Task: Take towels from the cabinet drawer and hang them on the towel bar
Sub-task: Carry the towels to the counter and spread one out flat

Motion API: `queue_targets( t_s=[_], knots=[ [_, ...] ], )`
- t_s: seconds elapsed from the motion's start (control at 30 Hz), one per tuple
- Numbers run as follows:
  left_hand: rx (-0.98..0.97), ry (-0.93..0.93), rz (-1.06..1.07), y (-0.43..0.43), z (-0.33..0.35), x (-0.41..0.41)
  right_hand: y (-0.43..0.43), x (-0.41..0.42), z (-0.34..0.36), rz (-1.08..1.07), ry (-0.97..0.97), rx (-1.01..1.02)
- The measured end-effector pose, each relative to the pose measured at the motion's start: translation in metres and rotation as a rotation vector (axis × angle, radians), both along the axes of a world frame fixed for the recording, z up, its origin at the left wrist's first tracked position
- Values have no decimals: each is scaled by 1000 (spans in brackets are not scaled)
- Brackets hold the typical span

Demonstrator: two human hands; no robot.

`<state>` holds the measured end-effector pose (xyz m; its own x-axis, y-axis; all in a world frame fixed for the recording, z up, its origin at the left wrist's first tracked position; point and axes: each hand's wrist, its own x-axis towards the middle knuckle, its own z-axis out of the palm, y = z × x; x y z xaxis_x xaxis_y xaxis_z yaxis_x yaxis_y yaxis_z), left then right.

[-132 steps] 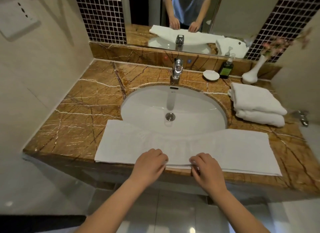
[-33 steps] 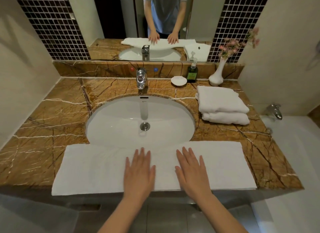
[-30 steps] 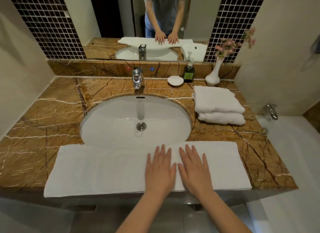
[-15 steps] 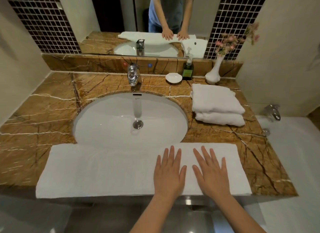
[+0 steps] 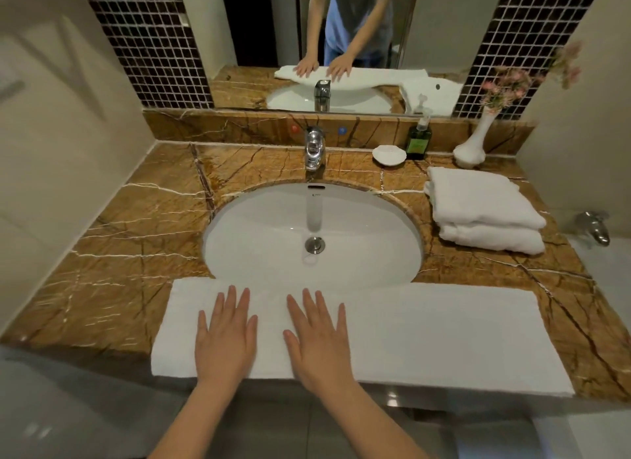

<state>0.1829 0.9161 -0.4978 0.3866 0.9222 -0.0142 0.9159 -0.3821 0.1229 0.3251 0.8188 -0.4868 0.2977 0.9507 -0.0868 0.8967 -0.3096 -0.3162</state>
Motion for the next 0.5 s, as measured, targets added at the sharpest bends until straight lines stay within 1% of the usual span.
queue_targets(
  t_s=[0.2,0.3,0.4,0.5],
  knots=[
    [-24,42,30,4,-8,-9,-4,-6,5,-31,-76,-44],
    [-11,73,26,6,-12,-11,-5,-10,8,-49,-120,-35],
    [-18,82,13,5,-10,-10,-5,-8,9,-49,-95,-66],
    [-65,96,-9,2,-2,-7,-2,-3,7,2,-35,-129]
  ],
)
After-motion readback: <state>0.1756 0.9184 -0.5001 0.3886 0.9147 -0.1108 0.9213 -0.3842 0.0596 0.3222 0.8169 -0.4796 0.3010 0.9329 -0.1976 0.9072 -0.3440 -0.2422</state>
